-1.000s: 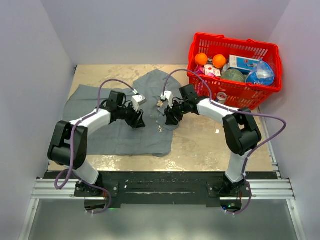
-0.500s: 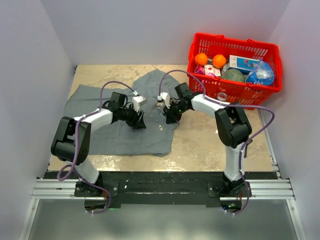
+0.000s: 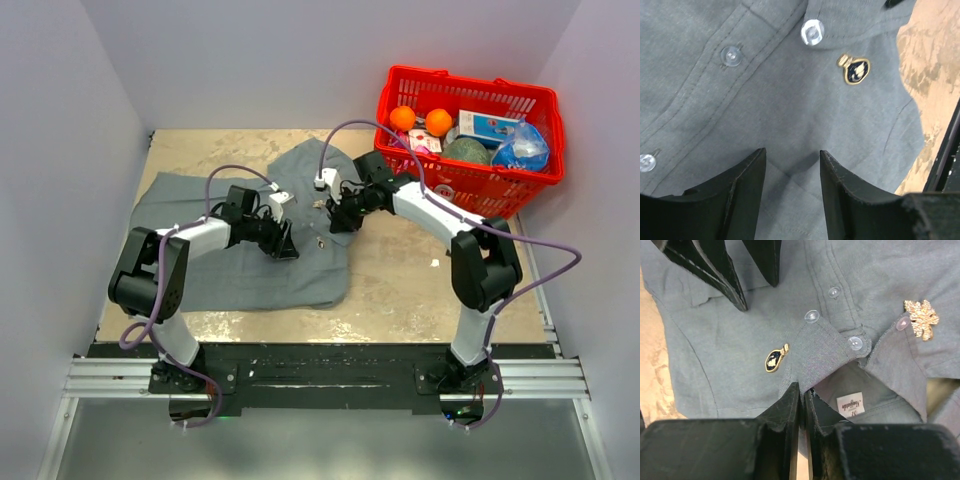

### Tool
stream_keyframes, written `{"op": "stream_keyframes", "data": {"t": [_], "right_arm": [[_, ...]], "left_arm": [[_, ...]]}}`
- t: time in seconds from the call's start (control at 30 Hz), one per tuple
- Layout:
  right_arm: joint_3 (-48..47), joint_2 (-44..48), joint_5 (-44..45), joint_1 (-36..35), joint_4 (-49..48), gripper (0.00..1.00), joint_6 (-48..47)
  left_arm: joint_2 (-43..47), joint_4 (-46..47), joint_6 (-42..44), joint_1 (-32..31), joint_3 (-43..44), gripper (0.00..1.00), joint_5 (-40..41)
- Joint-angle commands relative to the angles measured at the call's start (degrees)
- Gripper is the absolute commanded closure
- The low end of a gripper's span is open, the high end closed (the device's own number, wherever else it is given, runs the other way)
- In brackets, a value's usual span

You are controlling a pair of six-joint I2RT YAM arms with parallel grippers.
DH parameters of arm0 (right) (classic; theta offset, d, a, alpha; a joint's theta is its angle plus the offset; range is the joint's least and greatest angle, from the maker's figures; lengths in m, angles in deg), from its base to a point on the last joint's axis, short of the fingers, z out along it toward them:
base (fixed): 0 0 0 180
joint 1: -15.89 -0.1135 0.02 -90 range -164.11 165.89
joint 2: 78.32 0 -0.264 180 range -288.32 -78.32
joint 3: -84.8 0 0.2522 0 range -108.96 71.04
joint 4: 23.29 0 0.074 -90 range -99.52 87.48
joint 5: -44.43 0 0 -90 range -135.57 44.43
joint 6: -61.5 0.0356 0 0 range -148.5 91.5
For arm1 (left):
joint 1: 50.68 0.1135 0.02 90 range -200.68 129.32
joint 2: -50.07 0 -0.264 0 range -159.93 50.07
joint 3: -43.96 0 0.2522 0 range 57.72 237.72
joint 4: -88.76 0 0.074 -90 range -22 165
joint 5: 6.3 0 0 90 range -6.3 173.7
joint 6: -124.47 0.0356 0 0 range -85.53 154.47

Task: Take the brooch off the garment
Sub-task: Remove the brooch from the clothes.

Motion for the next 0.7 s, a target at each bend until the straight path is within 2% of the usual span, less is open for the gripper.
{"op": "stream_keyframes", "data": {"t": [0.0, 0.07, 0.2, 0.37, 0.67], "right_arm": [[-2.8, 2.9, 0.2, -1.7, 0.5, 0.88, 2.7], [-3.4, 2.3, 1.4, -3.0, 2.8, 0.84, 1.7], [-2.5, -0.2, -1.7, -3.1, 3.4, 0.59, 1.8], [-3.8, -5.6, -3.2, -3.0, 2.0, 0.55, 5.4], [-6.3, -11.5, 5.6, -3.1, 3.1, 0.56, 5.3]], "left_arm": [[0.6, 3.9, -3.2, -0.7, 0.7, 0.50, -1.9], [0.8, 3.5, -3.0, -0.7, 0.9, 0.51, -1.2], [2.7, 0.9, -0.4, -0.7, 0.9, 0.53, 0.2], [5.7, -2.5, 2.1, -0.7, 0.2, 0.53, 1.7], [6.8, -3.3, 3.7, -0.7, -1.6, 0.53, 3.0]]}}
